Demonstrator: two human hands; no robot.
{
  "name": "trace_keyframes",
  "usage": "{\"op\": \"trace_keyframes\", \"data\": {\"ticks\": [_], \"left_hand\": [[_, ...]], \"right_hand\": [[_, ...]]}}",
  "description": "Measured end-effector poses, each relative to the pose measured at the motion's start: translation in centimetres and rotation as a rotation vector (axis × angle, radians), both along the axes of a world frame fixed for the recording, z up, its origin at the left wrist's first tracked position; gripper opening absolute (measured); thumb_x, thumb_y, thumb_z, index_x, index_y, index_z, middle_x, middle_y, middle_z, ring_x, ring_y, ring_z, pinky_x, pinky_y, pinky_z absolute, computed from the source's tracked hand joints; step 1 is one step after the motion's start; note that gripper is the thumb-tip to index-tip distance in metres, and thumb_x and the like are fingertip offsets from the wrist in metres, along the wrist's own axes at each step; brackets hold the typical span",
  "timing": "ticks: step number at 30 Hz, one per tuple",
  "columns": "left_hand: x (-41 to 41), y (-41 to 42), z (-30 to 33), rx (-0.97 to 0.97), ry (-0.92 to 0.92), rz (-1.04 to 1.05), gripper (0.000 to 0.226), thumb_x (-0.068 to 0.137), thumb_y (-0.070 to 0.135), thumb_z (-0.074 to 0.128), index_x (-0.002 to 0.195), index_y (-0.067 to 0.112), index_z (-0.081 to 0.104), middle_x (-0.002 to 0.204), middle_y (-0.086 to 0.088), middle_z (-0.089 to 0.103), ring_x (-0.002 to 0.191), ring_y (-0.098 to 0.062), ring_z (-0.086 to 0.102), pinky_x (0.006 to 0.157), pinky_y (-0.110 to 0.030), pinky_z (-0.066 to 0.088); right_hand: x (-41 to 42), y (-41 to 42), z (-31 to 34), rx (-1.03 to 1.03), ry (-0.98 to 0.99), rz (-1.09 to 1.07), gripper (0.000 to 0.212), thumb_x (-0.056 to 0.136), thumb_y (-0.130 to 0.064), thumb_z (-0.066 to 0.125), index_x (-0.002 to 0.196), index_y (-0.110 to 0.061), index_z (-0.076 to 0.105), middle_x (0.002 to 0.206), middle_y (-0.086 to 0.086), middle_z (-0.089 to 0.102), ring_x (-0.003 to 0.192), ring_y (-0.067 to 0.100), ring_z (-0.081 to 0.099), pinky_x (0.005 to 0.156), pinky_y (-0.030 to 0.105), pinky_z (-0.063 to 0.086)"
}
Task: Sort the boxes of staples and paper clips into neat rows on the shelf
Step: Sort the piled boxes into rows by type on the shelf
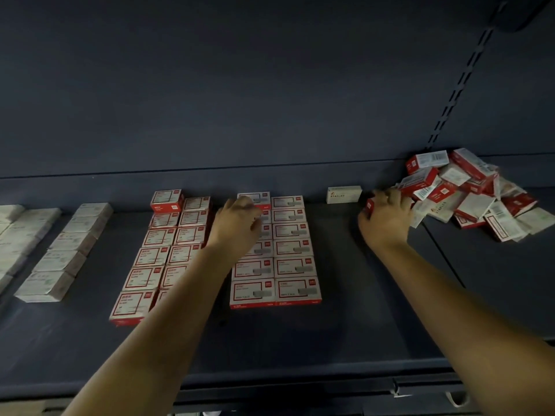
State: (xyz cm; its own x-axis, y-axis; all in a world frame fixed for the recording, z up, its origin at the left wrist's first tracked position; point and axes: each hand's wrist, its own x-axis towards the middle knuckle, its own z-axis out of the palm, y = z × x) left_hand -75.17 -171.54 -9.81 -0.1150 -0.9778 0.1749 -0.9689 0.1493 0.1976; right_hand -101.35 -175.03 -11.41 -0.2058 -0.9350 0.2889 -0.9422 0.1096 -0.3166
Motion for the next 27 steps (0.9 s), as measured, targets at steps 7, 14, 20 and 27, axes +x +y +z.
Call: {"op": "trace_keyframes", "data": {"ticks": [7,14,20,27], "left_hand": [[-2.3,2.4,-1.1,-0.063,0.125,-0.078,0.023,0.092,0.018,0.052,0.111,0.015,0.064,0.126,0.000,0.051,0.121,-0.021,0.041,0.102,-0.041,0.037],[-2.9,2.9,-1.3,-0.115,0.192,-0.103,0.017,0.087,0.012,0.060,0.101,0.010,0.070,0.118,-0.006,0.059,0.114,-0.028,0.049,0.093,-0.048,0.044],[-5.0,4.3,-0.7,0.045,0.420,-0.123,0.022,0.093,0.017,0.052,0.113,0.017,0.061,0.109,0.009,0.054,0.103,-0.005,0.050,0.084,-0.010,0.038],[-7.3,5.4,1.1,0.297,0.990,-0.079,0.029,0.090,0.034,0.056,0.117,0.025,0.057,0.107,0.014,0.061,0.102,-0.002,0.057,0.089,-0.022,0.045]], "right_hand": [[-1.1,-0.2,-1.5,0.146,0.178,-0.038,0.050,0.091,-0.028,0.048,0.131,0.000,0.041,0.136,0.017,0.032,0.127,0.037,0.022,0.101,0.048,0.021],[-1.8,0.4,-2.3,0.067,0.045,0.046,0.040,0.092,-0.025,0.050,0.131,-0.015,0.048,0.136,0.015,0.038,0.127,0.035,0.029,0.104,0.050,0.022],[-1.5,3.2,-1.5,0.042,-0.290,0.220,0.045,0.085,-0.012,0.064,0.128,-0.013,0.053,0.127,0.014,0.051,0.118,0.031,0.045,0.098,0.032,0.034],[1.9,8.4,-0.1,-0.214,-0.514,0.457,0.063,0.069,-0.004,0.078,0.127,-0.012,0.052,0.118,0.005,0.056,0.107,0.011,0.050,0.087,0.010,0.036]]}}
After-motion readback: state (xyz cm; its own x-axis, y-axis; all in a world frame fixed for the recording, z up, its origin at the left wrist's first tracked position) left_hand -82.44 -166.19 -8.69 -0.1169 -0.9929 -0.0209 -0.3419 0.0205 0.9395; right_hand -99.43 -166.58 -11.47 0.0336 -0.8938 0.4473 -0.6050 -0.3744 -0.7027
